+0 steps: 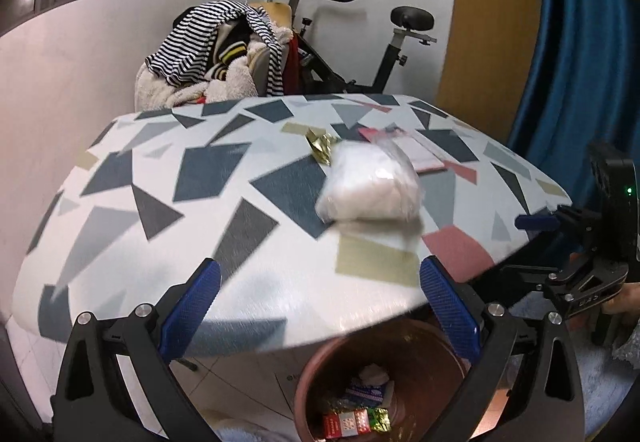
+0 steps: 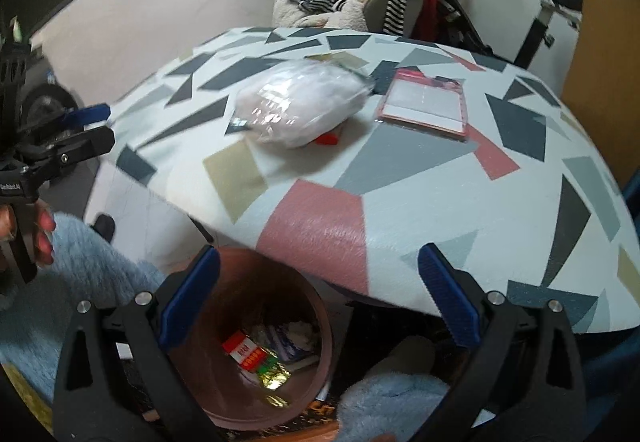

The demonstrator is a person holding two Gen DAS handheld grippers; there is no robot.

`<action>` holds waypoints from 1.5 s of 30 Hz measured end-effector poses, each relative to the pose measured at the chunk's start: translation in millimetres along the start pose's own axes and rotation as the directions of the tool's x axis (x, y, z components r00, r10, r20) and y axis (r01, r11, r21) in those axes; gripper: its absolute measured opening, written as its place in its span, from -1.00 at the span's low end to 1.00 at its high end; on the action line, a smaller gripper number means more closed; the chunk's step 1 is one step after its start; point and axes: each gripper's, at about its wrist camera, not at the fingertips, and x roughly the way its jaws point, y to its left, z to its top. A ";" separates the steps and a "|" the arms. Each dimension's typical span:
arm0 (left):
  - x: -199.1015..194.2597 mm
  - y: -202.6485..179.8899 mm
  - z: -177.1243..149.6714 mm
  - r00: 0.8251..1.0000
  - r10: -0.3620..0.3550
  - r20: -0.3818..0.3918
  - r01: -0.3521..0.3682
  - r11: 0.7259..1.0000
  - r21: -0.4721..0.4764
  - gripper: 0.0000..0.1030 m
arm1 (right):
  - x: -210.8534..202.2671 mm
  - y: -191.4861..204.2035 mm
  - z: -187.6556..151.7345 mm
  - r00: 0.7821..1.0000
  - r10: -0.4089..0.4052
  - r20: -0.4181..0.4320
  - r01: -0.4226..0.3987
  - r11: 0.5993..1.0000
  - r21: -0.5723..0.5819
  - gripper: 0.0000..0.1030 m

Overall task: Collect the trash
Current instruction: 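Move the left gripper to the gold wrapper while the right gripper approaches the pink card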

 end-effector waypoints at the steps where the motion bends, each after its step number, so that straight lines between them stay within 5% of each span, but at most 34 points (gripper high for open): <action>1: 0.9 0.8 4.3 1.000 0.015 0.002 -0.015 1.000 0.009 0.89 | 0.1 -3.5 1.8 1.000 0.005 0.000 -0.005 1.000 0.010 0.89; 11: 19.7 7.1 48.0 0.994 0.104 -0.008 -0.103 0.990 0.091 0.89 | 7.7 -48.5 44.1 0.999 0.007 -0.045 -0.004 0.998 0.063 0.89; 15: 26.5 8.8 64.1 0.994 0.109 0.010 -0.109 0.988 0.113 0.89 | 9.8 -60.2 63.0 0.996 -0.080 -0.039 0.082 0.996 0.043 0.89; 22: 42.3 25.7 89.0 0.993 0.115 0.008 -0.115 0.992 0.054 0.89 | 17.2 -86.7 86.2 0.976 -0.215 -0.026 0.216 0.974 0.071 0.89; 36: 74.8 45.4 98.4 0.994 0.104 -0.033 -0.104 0.995 0.010 0.89 | 42.6 -129.9 94.4 0.974 -0.220 -0.050 0.225 0.963 0.150 0.89; 41: 86.9 57.2 96.6 0.991 0.116 -0.059 -0.120 0.991 -0.058 0.53 | 55.1 -147.1 102.4 0.970 -0.239 -0.051 0.244 0.948 0.205 0.89; 45: 98.9 64.5 94.6 0.991 0.093 -0.091 -0.104 0.988 -0.118 0.49 | 67.8 -147.8 114.1 0.968 -0.246 -0.046 0.250 0.948 0.197 0.89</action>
